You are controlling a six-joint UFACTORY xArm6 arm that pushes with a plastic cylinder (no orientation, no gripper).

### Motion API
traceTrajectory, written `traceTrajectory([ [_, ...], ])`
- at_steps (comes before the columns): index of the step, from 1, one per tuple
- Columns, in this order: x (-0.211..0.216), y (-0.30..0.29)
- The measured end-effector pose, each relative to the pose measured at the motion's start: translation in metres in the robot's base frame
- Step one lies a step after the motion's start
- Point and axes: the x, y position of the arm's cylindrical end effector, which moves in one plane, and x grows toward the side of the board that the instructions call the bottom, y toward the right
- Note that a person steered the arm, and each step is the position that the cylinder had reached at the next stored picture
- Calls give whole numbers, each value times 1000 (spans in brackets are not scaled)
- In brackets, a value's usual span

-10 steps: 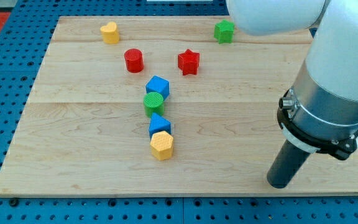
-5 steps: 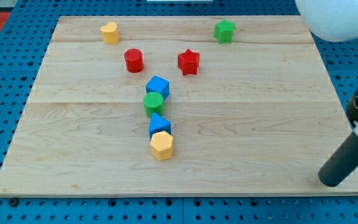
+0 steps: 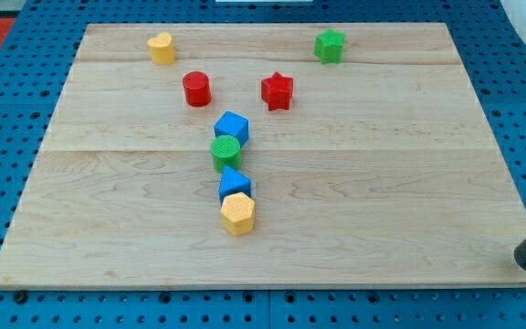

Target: Move the yellow hexagon bottom left to the blue triangle

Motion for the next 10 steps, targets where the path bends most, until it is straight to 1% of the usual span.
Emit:
traceTrajectory([
  [1, -1, -10],
  [2, -12, -48],
  [3, -21, -68],
  [4, -59, -149],
  [5, -53, -221],
  [6, -53, -279],
  [7, -53, -276],
  [9, -39, -314],
  [10, -20, -272],
])
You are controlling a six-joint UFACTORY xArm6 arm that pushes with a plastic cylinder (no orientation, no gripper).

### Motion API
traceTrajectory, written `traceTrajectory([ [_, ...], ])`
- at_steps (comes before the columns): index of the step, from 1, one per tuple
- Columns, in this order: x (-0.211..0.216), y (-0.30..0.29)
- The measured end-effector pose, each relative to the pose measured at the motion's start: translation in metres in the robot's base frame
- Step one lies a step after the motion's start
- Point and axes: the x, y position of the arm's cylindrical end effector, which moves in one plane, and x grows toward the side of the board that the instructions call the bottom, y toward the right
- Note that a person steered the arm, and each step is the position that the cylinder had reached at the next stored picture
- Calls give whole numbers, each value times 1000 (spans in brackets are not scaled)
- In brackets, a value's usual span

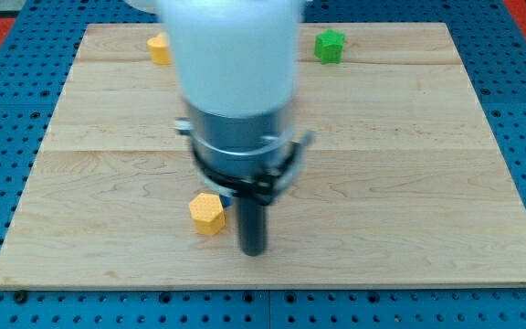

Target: Move the yellow hexagon bottom left to the blue triangle

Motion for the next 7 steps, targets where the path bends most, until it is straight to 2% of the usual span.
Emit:
traceTrajectory([
  [1, -28, 22],
  [2, -27, -11],
  [4, -56, -16],
  [6, -50, -22],
  [7, -60, -49],
])
